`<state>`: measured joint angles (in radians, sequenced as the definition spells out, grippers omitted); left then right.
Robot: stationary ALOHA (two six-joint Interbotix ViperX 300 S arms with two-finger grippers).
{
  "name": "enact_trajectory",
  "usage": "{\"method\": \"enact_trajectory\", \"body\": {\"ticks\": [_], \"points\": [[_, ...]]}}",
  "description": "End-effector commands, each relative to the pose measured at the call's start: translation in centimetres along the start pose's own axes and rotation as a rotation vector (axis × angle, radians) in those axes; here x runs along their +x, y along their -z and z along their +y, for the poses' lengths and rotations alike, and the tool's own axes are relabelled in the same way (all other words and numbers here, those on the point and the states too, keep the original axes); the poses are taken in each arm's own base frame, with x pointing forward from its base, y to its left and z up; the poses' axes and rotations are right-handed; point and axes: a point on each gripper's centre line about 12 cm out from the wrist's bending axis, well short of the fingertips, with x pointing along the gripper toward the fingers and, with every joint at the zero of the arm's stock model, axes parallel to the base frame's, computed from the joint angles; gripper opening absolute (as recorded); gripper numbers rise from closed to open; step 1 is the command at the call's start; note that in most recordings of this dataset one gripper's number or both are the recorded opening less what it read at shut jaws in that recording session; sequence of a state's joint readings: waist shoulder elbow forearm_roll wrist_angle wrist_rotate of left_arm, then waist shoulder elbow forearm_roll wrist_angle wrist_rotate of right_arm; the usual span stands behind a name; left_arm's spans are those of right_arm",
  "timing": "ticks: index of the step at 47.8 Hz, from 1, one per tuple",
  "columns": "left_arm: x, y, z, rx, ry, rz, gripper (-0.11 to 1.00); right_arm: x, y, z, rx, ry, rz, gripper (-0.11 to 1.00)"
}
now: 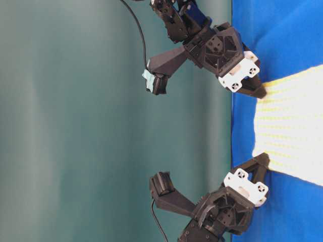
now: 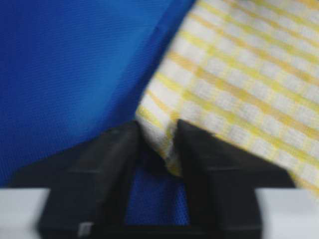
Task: Fold the yellow towel.
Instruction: 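Grasp the strip's top corners with both grippers, then fold the top end down toward the bottom with both grippers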
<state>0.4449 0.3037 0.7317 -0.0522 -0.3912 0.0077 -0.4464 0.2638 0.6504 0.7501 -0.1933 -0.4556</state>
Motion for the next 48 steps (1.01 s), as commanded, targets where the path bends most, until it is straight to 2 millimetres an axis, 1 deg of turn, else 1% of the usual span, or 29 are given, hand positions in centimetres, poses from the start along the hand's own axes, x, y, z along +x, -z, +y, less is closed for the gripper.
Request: {"method": "enact_trajectory", "body": {"ticks": [1,3,5,19,24,30,36,44,48], "points": [[-0.1,-0.5,0.3,-0.003,-0.007,-0.011,0.13,-0.2,-0.8,-0.1,0.007,0.001,-0.024,0.19],[-0.1,-0.6,0.3,-0.001,-0.007,-0.015,0.06,-0.2,-0.8,-0.1,0.007,0.001,-0.024,0.1],[0.0,-0.7,0.4,-0.002,-0.008,-0.019,0.05,-0.2,-0.8,-0.1,0.008,0.002,-0.023,0.03],[0.0,-1.4,0.4,0.035,-0.009,-0.038,0.05,-0.4,-1.0,-0.2,0.033,0.005,-0.033,0.04],[-0.3,-2.0,0.7,0.033,-0.014,-0.052,0.05,-1.0,-1.4,-0.2,0.037,0.006,-0.055,0.04],[-1.3,-3.4,0.8,0.031,-0.017,-0.086,0.05,-2.0,-2.2,-0.1,0.041,0.0,-0.087,0.04],[-2.2,-4.3,0.8,0.047,-0.017,-0.107,0.05,-3.0,-2.8,-0.1,0.042,-0.005,-0.113,0.04],[-2.6,-4.5,0.6,0.058,-0.014,-0.106,0.05,-3.7,-3.1,-0.2,0.04,-0.008,-0.128,0.04],[-2.7,-4.4,0.2,0.064,-0.005,-0.104,0.05,-3.9,-3.1,-0.2,0.045,-0.01,-0.129,0.04]]}}
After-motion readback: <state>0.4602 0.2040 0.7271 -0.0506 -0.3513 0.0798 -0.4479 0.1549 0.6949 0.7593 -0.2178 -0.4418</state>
